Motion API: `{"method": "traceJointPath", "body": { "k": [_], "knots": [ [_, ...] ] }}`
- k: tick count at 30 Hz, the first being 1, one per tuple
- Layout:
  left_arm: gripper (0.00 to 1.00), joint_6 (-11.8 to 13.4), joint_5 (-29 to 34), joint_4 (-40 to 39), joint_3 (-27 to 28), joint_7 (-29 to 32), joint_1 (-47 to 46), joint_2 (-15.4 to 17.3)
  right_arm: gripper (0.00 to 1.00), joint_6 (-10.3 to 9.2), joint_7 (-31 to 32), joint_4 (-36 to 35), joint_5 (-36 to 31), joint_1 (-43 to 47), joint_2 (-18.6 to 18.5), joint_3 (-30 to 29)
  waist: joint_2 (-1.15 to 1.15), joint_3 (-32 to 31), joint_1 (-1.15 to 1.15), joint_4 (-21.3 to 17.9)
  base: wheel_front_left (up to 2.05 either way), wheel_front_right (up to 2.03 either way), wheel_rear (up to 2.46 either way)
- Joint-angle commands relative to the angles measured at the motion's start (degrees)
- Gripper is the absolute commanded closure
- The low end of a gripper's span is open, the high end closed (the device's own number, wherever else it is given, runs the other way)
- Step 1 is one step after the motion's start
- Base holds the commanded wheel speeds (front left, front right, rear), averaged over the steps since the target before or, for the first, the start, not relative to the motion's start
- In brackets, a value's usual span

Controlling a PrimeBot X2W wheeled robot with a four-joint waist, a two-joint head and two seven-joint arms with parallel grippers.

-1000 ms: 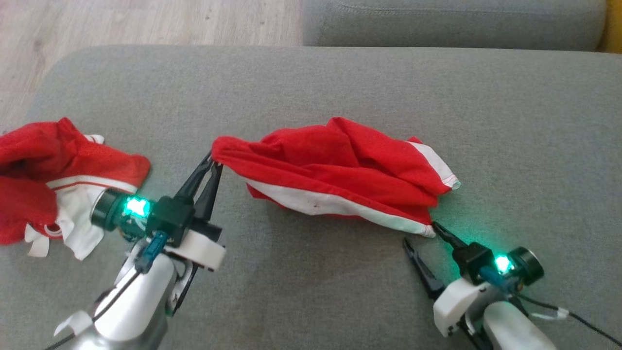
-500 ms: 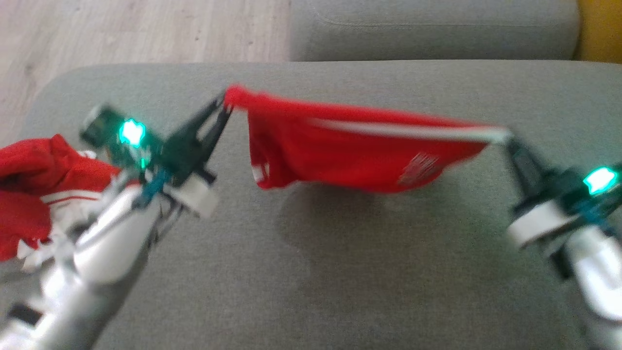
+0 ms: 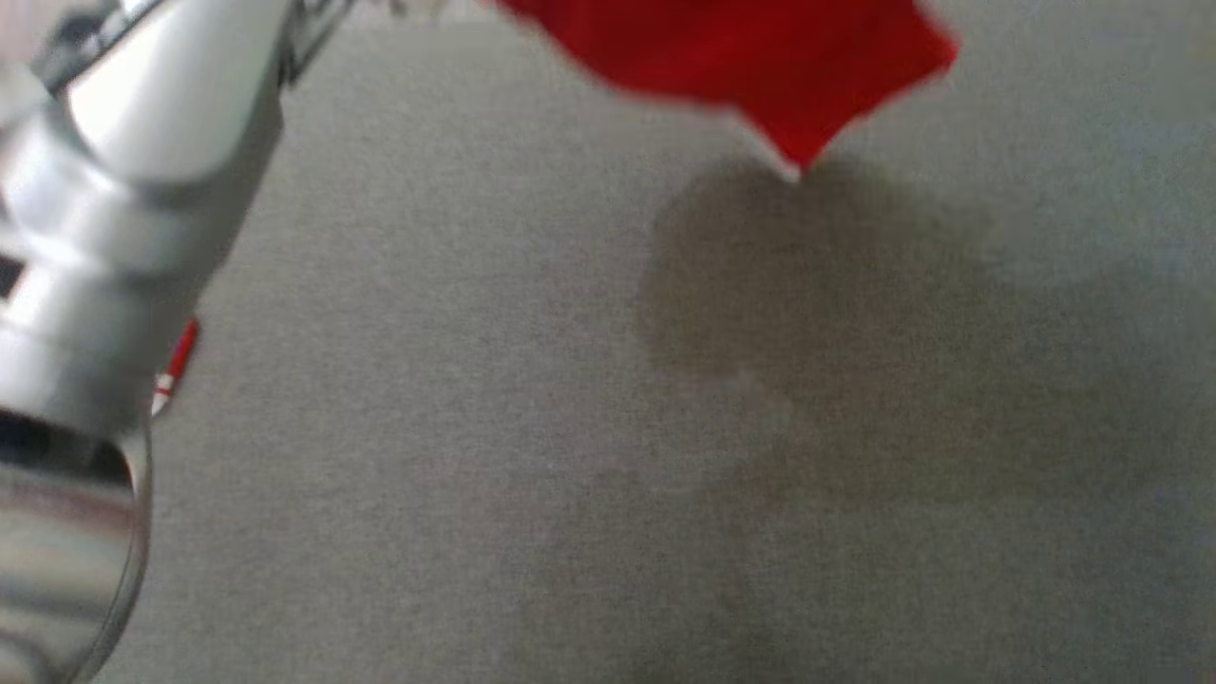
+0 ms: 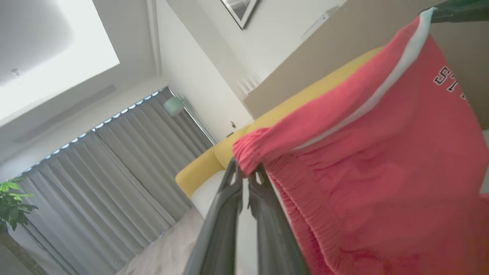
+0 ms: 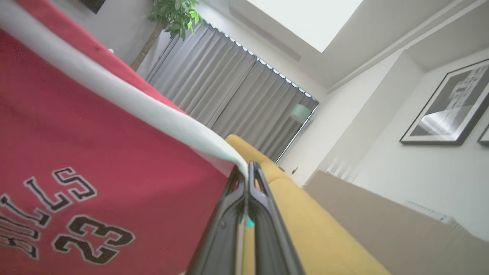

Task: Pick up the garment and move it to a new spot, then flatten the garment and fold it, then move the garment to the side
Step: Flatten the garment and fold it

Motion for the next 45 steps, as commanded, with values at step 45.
{"method": "traceJointPath", "body": {
  "k": [45],
  "knots": [
    [1.00, 7.67, -6.68, -38.52, -8.62, 25.00, 46.63, 9.63, 1.00, 0.37, 23.90, -36.88, 15.86, 59.22, -11.02, -14.56, 0.00, -1.69, -0.02, 4.77, 0.00, 0.00, 0.00]
  ]
}}
